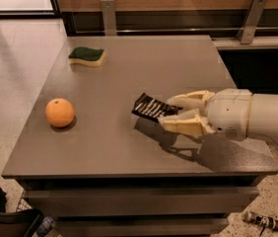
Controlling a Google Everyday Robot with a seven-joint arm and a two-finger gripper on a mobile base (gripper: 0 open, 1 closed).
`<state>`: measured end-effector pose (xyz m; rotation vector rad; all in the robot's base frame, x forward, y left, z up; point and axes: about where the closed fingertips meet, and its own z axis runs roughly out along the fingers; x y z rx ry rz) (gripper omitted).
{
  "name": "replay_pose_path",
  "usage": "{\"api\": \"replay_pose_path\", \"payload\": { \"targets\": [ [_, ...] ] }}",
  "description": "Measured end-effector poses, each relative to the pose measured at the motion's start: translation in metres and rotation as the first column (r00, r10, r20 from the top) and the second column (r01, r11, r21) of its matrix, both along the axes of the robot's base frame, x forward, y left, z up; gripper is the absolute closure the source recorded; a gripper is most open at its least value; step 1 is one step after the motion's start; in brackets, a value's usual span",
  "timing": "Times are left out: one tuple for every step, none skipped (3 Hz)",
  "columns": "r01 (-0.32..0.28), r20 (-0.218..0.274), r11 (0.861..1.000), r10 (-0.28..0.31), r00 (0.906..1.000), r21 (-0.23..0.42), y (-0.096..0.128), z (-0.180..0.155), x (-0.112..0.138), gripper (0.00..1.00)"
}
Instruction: Move rxbar chocolate near orange
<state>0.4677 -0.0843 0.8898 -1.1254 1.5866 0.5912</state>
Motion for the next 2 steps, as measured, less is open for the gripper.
{"api": "replay_pose_path", "payload": {
  "targets": [
    [-0.096, -0.013, 0.995, 0.097, 0.9952, 0.029, 0.040, -0.016, 0.004, 1.00],
    [-0.190, -0.009, 0.981, 0.190, 0.9817, 0.043, 0.072, -0.021, 0.020, 1.00]
  ]
}}
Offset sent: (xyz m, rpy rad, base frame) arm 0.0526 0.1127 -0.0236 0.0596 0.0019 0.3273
